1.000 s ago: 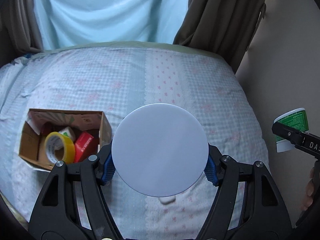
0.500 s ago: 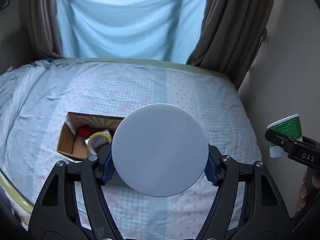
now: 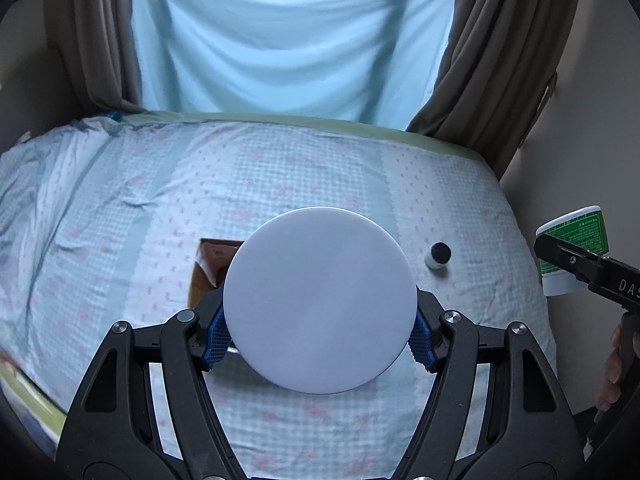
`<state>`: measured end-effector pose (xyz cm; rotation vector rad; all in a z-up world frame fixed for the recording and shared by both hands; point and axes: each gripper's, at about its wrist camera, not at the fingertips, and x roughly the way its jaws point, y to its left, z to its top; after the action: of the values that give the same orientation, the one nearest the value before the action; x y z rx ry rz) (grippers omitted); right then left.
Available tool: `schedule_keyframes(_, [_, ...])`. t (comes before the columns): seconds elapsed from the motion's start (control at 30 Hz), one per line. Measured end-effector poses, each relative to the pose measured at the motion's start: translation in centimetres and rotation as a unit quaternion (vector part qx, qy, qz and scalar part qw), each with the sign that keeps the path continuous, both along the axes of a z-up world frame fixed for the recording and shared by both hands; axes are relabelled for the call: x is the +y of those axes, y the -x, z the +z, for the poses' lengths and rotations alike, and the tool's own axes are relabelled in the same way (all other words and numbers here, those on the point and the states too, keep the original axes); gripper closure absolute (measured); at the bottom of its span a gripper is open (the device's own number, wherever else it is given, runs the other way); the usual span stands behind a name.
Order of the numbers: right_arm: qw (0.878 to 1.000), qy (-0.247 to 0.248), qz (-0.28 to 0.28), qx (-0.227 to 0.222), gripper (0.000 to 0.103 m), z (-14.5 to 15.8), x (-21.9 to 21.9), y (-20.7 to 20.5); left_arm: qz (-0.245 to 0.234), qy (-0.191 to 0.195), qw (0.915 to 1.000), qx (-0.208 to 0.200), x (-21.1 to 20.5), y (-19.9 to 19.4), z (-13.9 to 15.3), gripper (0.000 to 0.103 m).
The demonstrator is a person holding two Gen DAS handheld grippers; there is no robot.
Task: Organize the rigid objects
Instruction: 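Carry the white jar and green jar into the cardboard box and release both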
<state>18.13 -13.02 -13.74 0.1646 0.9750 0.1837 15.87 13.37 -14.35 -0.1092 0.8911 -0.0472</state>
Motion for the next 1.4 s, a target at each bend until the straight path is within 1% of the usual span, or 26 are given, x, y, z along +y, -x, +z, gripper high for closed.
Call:
schedule_keyframes(0.07, [1.000, -0.001, -0.006, 0.003, 0.036, -0.2, 2.2, -0.7, -0.012, -0.009, 0.9999, 0.004, 2.3, -1.0, -0.5, 0.035])
schedule_keyframes(0.23, [0.999, -0.012, -0.028, 0.022, 0.036, -1.8, 7.3, -2.8, -0.030, -0.002, 0.9988, 0.037, 7.4, -3.6, -3.4, 0.035])
schedule_keyframes(0.4, [0.999, -0.004, -0.027, 0.041, 0.036, -4.0, 11.7, -4.9, -0.031, 0.008, 0.9968, 0.073, 10.5, -5.6, -7.3, 0.035])
schedule_keyframes(0.57, [0.998, 0.011, -0.010, 0.065, 0.036, -6.8, 14.4, -7.5, -0.021, 0.010, 0.9941, 0.106, 12.2, -7.3, -11.3, 0.035])
schedule_keyframes(0.77, [0.994, 0.022, 0.005, 0.110, 0.036, -11.7, 15.9, -11.3, -0.021, 0.015, 0.9869, 0.160, 12.5, -9.5, -16.9, 0.035])
schedule_keyframes(0.97, [0.988, 0.031, 0.012, 0.149, 0.036, -17.8, 16.5, -14.7, -0.041, 0.000, 0.9774, 0.207, 11.2, -11.1, -22.4, 0.035])
schedule_keyframes(1.13, [0.982, 0.033, 0.012, 0.186, 0.036, -22.5, 16.5, -16.2, -0.059, -0.008, 0.9713, 0.230, 10.2, -11.8, -25.1, 0.035])
schedule_keyframes(1.2, [0.980, 0.028, 0.009, 0.196, 0.036, -23.6, 16.4, -16.5, -0.074, -0.019, 0.9690, 0.235, 9.7, -12.0, -25.6, 0.035])
schedule_keyframes(1.33, [0.978, 0.022, 0.007, 0.207, 0.036, -24.9, 16.4, -17.0, -0.108, -0.017, 0.9656, 0.236, 8.8, -12.3, -25.9, 0.034])
schedule_keyframes(1.37, [0.978, 0.023, 0.010, 0.209, 0.036, -25.1, 16.5, -17.1, -0.114, -0.020, 0.9643, 0.238, 8.5, -12.3, -25.9, 0.029])
schedule_keyframes(1.4, [0.977, 0.023, 0.011, 0.213, 0.034, -25.3, 16.7, -17.2, -0.120, -0.019, 0.9641, 0.236, 8.4, -12.3, -25.7, 0.003])
